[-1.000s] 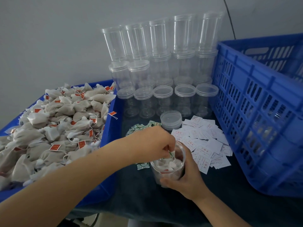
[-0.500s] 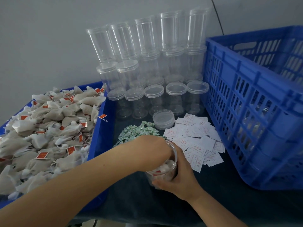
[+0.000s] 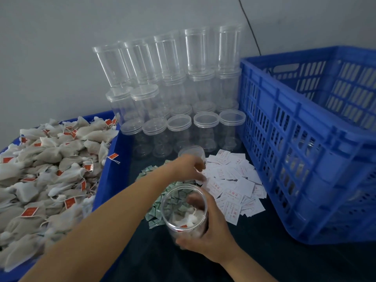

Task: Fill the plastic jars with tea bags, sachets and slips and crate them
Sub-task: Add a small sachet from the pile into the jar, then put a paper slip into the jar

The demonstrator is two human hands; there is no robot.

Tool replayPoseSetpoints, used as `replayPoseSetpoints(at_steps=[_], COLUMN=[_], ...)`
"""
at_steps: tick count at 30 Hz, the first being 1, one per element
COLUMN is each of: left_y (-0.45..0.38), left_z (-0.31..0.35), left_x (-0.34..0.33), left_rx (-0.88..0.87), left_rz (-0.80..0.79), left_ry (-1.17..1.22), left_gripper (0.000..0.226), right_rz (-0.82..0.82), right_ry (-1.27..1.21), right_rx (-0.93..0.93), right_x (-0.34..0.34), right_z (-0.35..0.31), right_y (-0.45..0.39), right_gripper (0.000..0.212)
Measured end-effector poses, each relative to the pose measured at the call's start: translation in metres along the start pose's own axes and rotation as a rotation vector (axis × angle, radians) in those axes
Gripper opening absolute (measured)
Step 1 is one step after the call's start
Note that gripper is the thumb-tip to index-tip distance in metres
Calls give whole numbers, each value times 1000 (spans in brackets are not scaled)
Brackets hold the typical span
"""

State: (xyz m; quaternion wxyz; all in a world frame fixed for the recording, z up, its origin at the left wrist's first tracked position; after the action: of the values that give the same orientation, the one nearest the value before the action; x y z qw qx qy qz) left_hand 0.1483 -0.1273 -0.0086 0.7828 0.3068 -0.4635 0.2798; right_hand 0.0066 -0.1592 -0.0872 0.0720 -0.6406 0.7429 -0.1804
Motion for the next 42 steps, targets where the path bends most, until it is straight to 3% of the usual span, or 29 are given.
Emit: replayPoseSetpoints(at_steps=[4,12,19,35,42], left_y=[-17,-28,-30,-26,-8], left_z=[-7,-8,-8,-9,-7], left_x=[-30,-40,-42,-24,5], left_rx=[-24,-100,-98,-130,-109], left_rz=[-64,-27,-29,85,118], left_ry=[-8,-15,-15,-16,-57], left_gripper=[43,23,26,11,17], right_rz=[35,33,31,6,2], right_ry=[46,58,75,74,44], right_rx=[-13,-61,-36,-4,6], right_x=[1,2,4,2,1], right_z=[1,6,2,-3,-6], right_y=[0,-1,0,0,-1], right_gripper=[103,104,101,97,96])
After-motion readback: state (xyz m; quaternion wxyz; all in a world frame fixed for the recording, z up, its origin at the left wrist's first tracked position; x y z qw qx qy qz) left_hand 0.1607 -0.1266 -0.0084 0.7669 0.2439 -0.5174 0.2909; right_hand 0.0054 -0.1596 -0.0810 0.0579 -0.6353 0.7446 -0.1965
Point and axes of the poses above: each hand's wrist, its own y-axis away from the middle knuckle, its own x-axis out of the back of the hand, z = x × y, the point moved 6 cm from there along -y, towards the middle knuckle, and after that the axes turned 1 degree about z, right-handed, at the moved point
